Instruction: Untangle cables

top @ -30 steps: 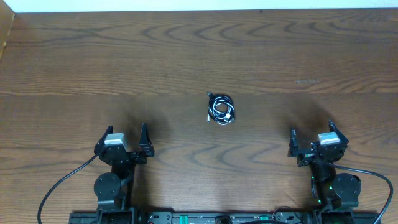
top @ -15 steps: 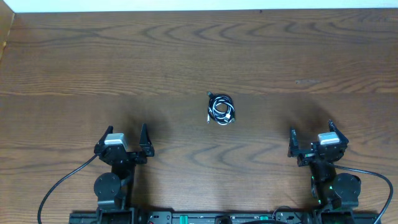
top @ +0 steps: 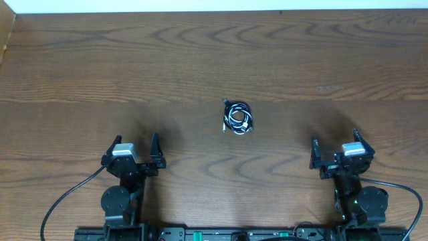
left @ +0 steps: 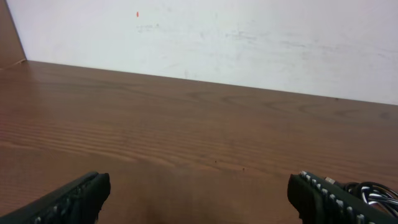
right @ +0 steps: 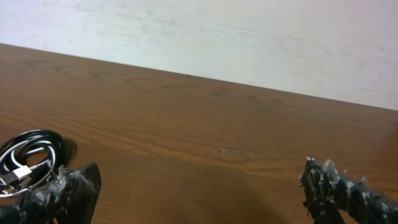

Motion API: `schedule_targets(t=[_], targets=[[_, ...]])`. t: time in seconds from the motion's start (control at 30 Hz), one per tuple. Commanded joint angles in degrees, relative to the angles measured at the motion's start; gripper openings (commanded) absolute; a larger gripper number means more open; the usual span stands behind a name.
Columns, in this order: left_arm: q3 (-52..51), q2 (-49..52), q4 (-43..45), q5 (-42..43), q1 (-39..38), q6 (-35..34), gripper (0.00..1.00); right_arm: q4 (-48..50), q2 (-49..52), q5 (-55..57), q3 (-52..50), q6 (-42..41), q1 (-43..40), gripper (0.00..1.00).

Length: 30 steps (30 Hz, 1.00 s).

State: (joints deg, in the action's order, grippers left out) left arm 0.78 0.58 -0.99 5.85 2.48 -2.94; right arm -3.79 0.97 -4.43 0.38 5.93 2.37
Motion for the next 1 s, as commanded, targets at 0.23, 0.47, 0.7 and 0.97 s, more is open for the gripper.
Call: schedule_targets(t=[0.23,0.47,0.7,0.97], targets=[[-0.55,-0.28,-2.45,1.03,0.24,0.57,0.96,-0.24,-0.17,0.0,-0.07,0.35,0.35,0.99],[-0.55,-0.31,-2.45,1.03,0.24,0.57,0.96,-0.24,-0.17,0.0,-0.07,0.35,0.35,0.99],[-0.37,-0.31,-1.36,1.22,0.24,-0.04,0.96,-0.24,-0.17,0.0,-0.07,0.35,0.35,0.99],[2.93,1.75,-3.32,1.27,0.24,-2.36,0.96,-0.24,-0.17,0.0,-0.07,0.35,0.35,0.99]])
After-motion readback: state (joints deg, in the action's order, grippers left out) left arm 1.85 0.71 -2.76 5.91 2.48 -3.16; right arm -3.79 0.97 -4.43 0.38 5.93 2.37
